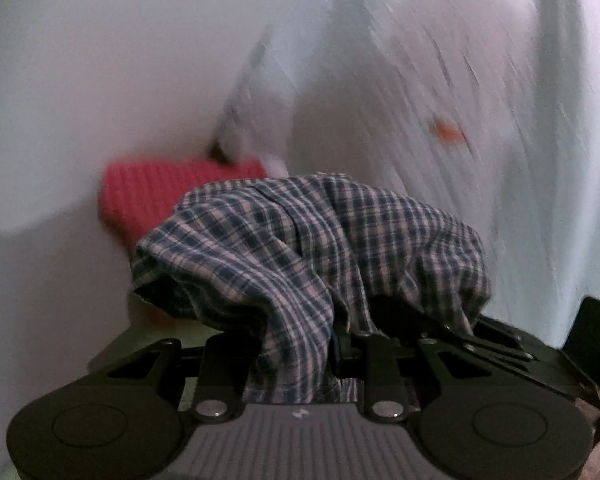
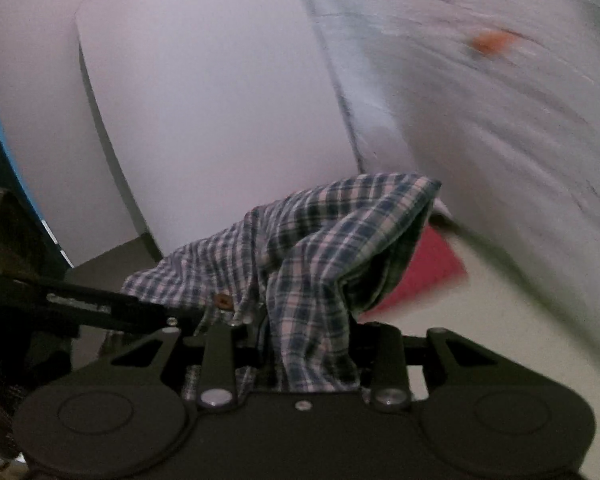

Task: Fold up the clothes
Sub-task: 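Carry the folded shirt with both grippers to the white board corner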

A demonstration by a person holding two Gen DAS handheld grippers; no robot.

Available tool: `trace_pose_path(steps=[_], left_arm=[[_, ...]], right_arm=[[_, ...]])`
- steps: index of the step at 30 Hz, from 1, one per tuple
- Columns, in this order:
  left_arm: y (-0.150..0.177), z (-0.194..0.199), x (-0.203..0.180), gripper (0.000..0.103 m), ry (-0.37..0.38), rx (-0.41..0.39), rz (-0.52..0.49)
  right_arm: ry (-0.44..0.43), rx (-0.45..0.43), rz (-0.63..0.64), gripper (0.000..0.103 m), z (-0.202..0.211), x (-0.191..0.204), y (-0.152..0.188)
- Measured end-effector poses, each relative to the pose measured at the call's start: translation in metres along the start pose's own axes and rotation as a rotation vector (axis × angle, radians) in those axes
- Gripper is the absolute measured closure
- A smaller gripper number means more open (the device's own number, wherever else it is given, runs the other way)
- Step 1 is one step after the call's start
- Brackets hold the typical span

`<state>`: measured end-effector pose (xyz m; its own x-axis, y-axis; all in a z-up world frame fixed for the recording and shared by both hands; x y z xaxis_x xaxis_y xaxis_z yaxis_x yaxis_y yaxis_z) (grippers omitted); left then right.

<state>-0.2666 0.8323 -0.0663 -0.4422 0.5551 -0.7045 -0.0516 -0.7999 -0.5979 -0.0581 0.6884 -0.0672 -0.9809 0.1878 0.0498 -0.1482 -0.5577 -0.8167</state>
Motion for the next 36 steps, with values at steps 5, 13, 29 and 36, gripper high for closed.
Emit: trace_pose_path(steps=[5,13,29,36], left_arm=[[-0.037,-0.031,0.044,0.067,-0.120,-0.142,0.020],[-0.024,-0.034,0.130,0.025,-0.468,-0.148,0.143],[0.008,0.000,0.116,0.010,-0.507,0.008,-0.015],[0.029,0.068,0.025,0.000,-0.403,-0.060,-0.286]], right_arm=[[-0.032,-0.067,0.248,0.052,-0.096,0.000,-0.068],[0.343,-0.078,0.224,0.026,-0.176,0.016,-0.045],[0.344,0.154,0.028,0.005,-0.130,0.058,0.019],[0.474,-0.050,-0.111,0.001,-0.007,0.081,0.003]])
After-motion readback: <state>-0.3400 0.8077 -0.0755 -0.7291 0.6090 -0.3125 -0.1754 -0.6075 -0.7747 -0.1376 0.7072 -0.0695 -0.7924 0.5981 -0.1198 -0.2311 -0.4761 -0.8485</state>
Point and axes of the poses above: each gripper's, at about its wrist camera, not at the fingertips, and z roughly against the way its jaws point, x to its left, y to its underside, the point moved 1 cm from there along -z, roughly the way its jaws point, and after that the axes turned 15 degrees about y, right-handed, at the moved point
